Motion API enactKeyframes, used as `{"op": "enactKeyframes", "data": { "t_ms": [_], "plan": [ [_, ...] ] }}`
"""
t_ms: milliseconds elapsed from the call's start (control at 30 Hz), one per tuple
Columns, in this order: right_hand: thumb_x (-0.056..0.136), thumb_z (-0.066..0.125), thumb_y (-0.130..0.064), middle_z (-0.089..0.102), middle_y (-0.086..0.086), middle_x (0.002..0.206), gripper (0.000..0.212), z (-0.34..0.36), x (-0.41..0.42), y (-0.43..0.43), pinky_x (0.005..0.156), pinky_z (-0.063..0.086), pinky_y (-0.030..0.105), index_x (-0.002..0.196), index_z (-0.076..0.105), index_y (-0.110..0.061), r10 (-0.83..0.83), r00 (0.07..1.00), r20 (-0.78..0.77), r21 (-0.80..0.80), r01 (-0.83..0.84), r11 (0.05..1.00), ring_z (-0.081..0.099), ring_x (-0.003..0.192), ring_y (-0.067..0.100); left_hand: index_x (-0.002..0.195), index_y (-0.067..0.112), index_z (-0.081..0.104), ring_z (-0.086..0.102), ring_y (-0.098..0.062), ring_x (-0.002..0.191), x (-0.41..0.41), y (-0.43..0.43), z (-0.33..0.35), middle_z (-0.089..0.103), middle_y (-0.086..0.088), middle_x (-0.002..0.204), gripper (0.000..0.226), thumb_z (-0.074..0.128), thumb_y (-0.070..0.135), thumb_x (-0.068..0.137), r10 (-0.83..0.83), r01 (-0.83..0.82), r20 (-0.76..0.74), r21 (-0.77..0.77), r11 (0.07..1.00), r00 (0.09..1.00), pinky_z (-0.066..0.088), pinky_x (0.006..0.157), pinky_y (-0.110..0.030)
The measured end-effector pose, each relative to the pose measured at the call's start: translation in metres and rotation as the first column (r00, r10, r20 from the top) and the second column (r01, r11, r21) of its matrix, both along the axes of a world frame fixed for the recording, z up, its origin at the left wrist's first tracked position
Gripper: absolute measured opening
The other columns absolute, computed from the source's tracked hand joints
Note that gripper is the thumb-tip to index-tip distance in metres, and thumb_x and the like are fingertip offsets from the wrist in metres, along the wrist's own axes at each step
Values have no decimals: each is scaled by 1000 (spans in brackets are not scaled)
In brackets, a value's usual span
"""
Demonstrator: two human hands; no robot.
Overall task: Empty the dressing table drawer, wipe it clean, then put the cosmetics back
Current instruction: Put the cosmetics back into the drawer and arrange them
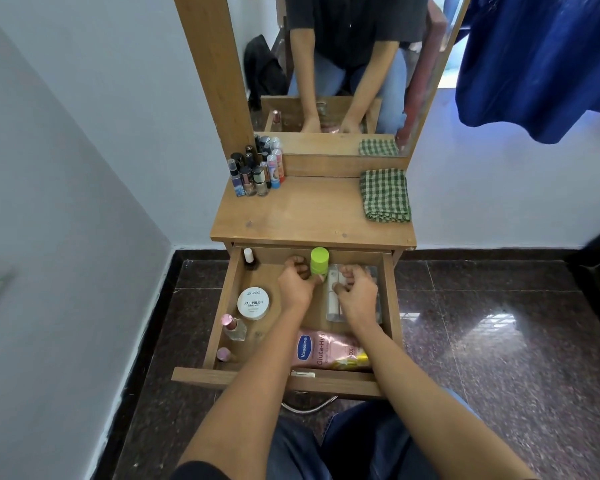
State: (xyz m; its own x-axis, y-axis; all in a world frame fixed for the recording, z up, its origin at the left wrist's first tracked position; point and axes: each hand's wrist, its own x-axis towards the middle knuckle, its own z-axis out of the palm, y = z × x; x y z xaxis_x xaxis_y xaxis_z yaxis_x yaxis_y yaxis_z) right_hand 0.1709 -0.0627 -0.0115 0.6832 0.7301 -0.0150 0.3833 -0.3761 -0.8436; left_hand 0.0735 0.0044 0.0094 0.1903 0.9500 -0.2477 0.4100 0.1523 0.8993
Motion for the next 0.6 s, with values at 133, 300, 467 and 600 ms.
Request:
{"op": "enactKeyframes", "data": {
  "t_ms": [133,300,467,600],
  "plan": [
    [82,67,-7,63,7,93,13,7,-2,-5,81,52,40,94,63,-11,-42,999,31,70,40,997,59,84,20,115,5,54,60,-13,91,-12,-7,10,64,-5,101,43,76,14,79,76,-79,46,75,994,996,44,75,-13],
    [86,65,-16,63,-2,81,3,29,-16,-11,68,48,24,87,63,-16,-14,999,44,229,4,973,57,72,10,108,13,58,64,-14,87,-30,-17,41,62,6,90,20,61,23,91,144,-183,195,203,962,970,54,78,-25],
    [88,61,-11,61,-3,87,8,52,-37,-2,63,41,12,94,64,-16,175,982,76,354,-191,916,53,71,4,107,14,58,56,3,82,-48,-2,71,60,9,92,17,59,23,93,156,-207,183,307,929,971,45,71,-7],
    [87,58,-6,61,-2,98,18,71,-35,41,73,48,24,103,63,-11,190,968,164,364,-238,901,56,80,8,108,7,57,56,-2,79,-59,33,87,61,3,97,19,58,18,93,209,-258,171,354,899,963,40,68,-1]
  ]
}}
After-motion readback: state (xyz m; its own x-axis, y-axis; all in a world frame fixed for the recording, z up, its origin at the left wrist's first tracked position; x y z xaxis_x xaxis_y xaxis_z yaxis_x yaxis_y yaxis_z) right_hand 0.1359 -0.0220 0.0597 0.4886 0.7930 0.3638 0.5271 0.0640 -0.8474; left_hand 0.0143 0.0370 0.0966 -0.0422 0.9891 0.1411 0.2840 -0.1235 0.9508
